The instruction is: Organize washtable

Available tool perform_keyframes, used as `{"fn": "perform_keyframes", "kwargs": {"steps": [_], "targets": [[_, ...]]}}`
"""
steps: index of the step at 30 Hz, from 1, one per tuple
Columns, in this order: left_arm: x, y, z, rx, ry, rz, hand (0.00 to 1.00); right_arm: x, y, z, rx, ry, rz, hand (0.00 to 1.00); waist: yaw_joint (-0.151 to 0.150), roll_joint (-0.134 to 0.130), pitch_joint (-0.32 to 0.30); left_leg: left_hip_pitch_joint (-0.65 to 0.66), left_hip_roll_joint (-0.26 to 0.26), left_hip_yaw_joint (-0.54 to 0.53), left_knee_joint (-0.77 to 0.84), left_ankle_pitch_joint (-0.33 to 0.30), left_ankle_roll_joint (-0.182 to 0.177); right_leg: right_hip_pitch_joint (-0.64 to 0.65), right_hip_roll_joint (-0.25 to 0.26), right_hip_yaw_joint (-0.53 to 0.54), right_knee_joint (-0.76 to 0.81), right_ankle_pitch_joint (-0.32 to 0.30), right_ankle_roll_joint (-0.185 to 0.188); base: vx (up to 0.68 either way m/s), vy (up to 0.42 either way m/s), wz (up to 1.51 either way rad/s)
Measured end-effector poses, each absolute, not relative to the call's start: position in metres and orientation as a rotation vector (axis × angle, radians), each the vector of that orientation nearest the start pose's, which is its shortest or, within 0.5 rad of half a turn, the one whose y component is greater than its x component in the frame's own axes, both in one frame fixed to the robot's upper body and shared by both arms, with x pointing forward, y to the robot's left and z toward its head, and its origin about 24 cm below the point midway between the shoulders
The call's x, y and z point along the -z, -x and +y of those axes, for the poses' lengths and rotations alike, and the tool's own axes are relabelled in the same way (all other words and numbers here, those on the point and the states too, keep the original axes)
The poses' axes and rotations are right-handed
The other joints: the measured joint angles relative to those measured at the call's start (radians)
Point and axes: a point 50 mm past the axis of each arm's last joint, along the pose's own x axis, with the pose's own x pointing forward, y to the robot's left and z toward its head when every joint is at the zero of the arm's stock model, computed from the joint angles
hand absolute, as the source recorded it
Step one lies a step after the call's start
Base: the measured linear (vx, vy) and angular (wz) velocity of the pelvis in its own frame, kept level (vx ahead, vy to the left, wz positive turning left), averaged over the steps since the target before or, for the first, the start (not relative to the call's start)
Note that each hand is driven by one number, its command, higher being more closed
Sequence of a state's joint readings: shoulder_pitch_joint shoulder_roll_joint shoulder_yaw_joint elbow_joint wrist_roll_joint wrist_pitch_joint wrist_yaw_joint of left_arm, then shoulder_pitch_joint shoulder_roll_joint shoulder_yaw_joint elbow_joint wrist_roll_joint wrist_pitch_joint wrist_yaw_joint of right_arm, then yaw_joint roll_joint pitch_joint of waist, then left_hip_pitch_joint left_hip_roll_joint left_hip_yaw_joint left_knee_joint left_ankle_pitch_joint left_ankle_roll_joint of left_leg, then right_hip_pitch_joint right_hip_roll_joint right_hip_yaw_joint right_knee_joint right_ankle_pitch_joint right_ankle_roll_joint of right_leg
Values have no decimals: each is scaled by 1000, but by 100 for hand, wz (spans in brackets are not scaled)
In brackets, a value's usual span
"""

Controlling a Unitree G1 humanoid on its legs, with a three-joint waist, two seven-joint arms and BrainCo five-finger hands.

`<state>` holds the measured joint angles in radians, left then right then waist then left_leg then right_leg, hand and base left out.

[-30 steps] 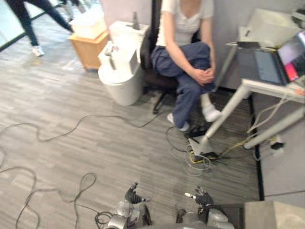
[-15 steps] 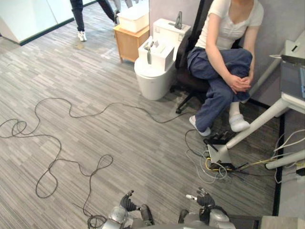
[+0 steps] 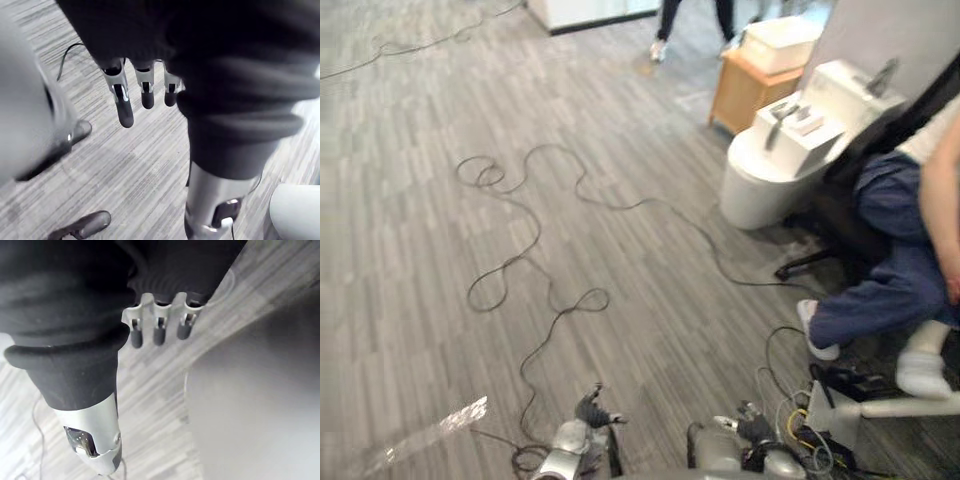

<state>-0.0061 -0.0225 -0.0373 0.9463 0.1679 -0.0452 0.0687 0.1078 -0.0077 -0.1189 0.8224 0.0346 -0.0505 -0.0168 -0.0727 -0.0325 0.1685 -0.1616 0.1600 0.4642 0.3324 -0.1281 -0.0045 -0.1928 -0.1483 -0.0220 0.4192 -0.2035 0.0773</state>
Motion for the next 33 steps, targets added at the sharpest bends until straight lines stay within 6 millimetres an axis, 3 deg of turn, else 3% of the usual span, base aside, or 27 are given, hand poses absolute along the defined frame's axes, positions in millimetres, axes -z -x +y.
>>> {"fn": "perform_keyframes", "kwargs": {"steps": [2,3,4,5,6,7,8,10,11,12,13,17,23,33], "targets": [[140,-154,136,65,-177,881,0,137,-136,-180,182,-62,858,0,0,6,3,7,-13,-16,-18,6,-9,8,3,-17,30,-31,-5,96,-120,64],[139,-156,139,64,-189,874,0,137,-136,-181,181,-58,857,0,-2,8,1,13,-35,-60,-65,36,-22,19,1,-37,27,-41,-21,69,-130,92],[138,-158,141,75,-207,868,0,138,-134,-180,180,-62,865,0,-21,-1,-12,39,-73,-104,-187,111,-34,37,-12,-57,-23,-39,-24,71,-106,110],[137,-161,147,72,-226,863,0,140,-131,-176,180,-75,875,0,-30,-3,-18,37,-83,-106,-187,102,-34,42,-32,-88,-59,-37,-24,60,-84,98],[137,-163,150,68,-235,864,0,140,-132,-178,185,-72,877,0,-30,4,-16,37,-52,-76,-53,2,-64,57,-22,-118,-60,-35,-27,94,-68,66],[138,-159,151,70,-242,880,0,141,-129,-182,195,-71,889,0,-29,17,-18,61,-41,-83,-49,-35,-81,63,-5,-137,-48,-33,-31,73,-58,44],[139,-159,152,76,-249,882,0,141,-130,-183,200,-72,887,0,-30,19,-17,67,-43,-90,-70,-33,-75,63,1,-145,-40,-31,-35,80,-43,43],[137,-163,149,93,-259,870,0,140,-130,-187,219,-79,881,0,-43,28,-15,114,-26,-125,-166,19,-62,5,28,-156,56,-2,-98,27,-52,36],[138,-160,149,94,-257,877,0,140,-130,-186,216,-77,879,0,-50,44,-16,113,-17,-130,-188,25,-69,-5,49,-134,29,-17,-90,11,-52,18],[139,-158,158,85,-280,889,0,142,-129,-180,203,-87,885,0,-51,14,-30,127,-44,-132,-232,48,-87,8,57,-95,-96,68,-75,37,-43,4],[142,-153,164,78,-293,915,0,144,-128,-178,199,-92,902,0,-50,-3,-35,137,-48,-133,-281,72,-92,11,54,-85,-128,70,-63,54,-43,-5],[147,-143,164,77,-286,955,0,142,-136,-181,201,-84,884,0,-80,23,-29,178,-55,-127,-402,135,-79,0,63,-85,-135,82,-60,12,-20,-4],[151,-132,169,55,-279,985,0,144,-132,-183,199,-70,905,0,-75,37,-34,220,-56,-131,-426,143,-71,30,66,-84,-133,107,-56,2,1,2],[153,-126,182,9,-279,1014,0,146,-131,-183,196,-72,918,0,-75,31,-38,218,-81,-152,-436,169,-43,54,53,-89,-168,135,-52,-43,0,5]]}}
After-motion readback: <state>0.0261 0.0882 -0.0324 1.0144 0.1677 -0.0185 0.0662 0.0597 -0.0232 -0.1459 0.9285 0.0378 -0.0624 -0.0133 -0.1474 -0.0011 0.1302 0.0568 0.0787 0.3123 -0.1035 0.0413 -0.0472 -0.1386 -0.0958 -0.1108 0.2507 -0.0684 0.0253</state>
